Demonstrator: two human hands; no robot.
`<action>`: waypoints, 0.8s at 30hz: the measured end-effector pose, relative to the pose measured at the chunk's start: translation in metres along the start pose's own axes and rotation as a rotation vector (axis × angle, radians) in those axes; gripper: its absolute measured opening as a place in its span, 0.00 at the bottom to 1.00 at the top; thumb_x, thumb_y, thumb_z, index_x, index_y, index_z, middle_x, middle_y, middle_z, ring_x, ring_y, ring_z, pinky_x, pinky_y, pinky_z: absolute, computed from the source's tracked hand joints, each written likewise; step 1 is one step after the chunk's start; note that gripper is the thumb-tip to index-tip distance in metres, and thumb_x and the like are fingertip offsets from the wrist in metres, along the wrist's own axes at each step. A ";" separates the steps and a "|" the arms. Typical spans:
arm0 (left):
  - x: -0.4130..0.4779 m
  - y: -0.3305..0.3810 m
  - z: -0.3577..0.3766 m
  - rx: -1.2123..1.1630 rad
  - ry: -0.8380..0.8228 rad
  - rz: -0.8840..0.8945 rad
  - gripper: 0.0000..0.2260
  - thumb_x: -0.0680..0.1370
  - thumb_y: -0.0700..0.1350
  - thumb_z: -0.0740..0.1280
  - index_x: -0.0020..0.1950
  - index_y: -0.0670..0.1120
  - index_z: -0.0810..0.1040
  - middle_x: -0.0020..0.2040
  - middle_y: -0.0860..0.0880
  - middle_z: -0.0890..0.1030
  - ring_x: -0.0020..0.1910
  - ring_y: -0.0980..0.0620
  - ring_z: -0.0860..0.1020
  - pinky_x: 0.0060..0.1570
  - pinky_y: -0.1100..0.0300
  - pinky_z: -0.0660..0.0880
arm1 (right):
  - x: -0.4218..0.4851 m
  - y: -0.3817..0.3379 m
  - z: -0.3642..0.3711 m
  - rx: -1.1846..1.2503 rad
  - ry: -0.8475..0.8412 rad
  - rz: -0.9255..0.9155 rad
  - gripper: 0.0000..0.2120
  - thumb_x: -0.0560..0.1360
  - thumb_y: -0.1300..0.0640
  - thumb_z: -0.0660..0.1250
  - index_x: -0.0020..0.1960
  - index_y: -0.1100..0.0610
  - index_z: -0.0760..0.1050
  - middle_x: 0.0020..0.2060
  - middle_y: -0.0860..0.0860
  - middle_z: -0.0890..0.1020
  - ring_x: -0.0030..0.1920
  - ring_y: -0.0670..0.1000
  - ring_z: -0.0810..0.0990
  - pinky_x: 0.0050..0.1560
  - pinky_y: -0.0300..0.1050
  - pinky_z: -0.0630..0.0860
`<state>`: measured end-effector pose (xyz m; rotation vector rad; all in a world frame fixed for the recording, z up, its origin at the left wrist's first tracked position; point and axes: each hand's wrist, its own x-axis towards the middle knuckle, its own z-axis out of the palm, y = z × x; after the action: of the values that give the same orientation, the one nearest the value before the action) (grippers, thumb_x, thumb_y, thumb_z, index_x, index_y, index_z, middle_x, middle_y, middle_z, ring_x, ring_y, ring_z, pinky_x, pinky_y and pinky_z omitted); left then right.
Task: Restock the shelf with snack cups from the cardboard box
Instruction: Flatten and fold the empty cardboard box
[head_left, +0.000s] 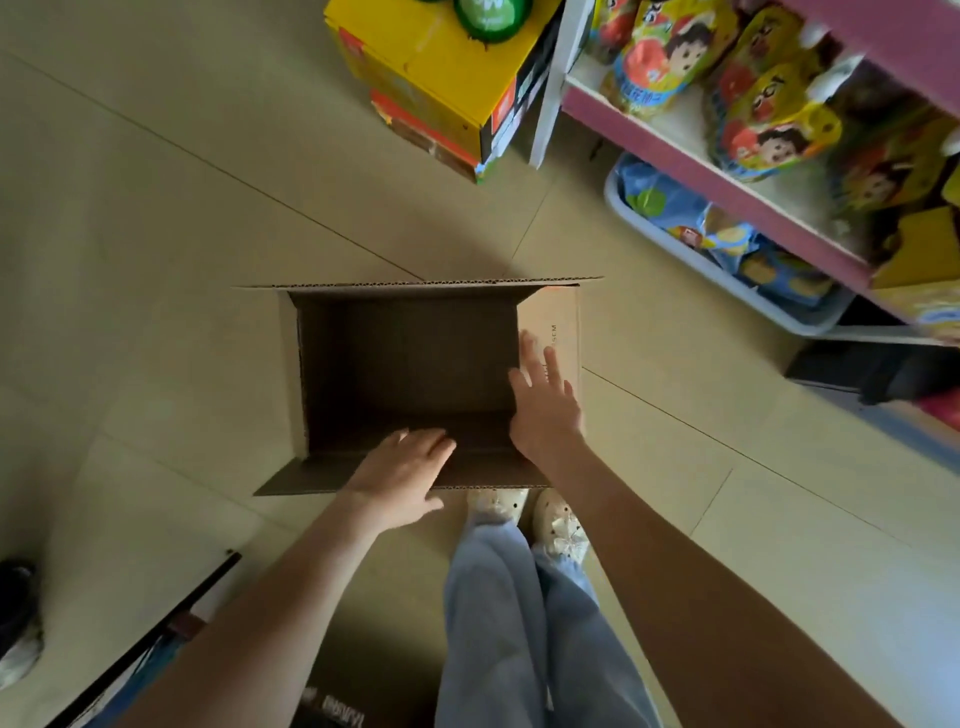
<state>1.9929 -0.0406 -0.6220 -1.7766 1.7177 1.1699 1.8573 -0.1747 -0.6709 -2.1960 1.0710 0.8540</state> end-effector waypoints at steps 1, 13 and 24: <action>0.001 0.000 0.003 0.052 0.016 -0.006 0.30 0.78 0.55 0.62 0.76 0.46 0.56 0.76 0.46 0.58 0.74 0.48 0.59 0.73 0.53 0.54 | -0.005 0.013 0.000 0.020 0.008 0.032 0.33 0.76 0.65 0.60 0.76 0.51 0.51 0.74 0.49 0.31 0.76 0.54 0.36 0.73 0.52 0.59; 0.049 0.056 0.000 -0.072 0.433 -0.070 0.42 0.60 0.65 0.74 0.65 0.40 0.71 0.64 0.39 0.71 0.63 0.40 0.71 0.63 0.46 0.71 | -0.069 0.159 0.046 0.275 -0.063 0.203 0.41 0.75 0.64 0.62 0.77 0.50 0.40 0.76 0.53 0.36 0.76 0.57 0.49 0.66 0.45 0.67; 0.077 0.058 -0.020 0.106 0.332 -0.150 0.54 0.55 0.70 0.74 0.72 0.42 0.63 0.73 0.30 0.56 0.57 0.36 0.76 0.59 0.47 0.71 | -0.061 0.179 0.078 0.399 -0.150 0.240 0.40 0.76 0.61 0.61 0.77 0.53 0.39 0.77 0.48 0.41 0.77 0.50 0.45 0.74 0.51 0.56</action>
<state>1.9348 -0.1122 -0.6561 -2.0811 1.7471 0.7402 1.6573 -0.1873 -0.7113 -1.6736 1.3183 0.8082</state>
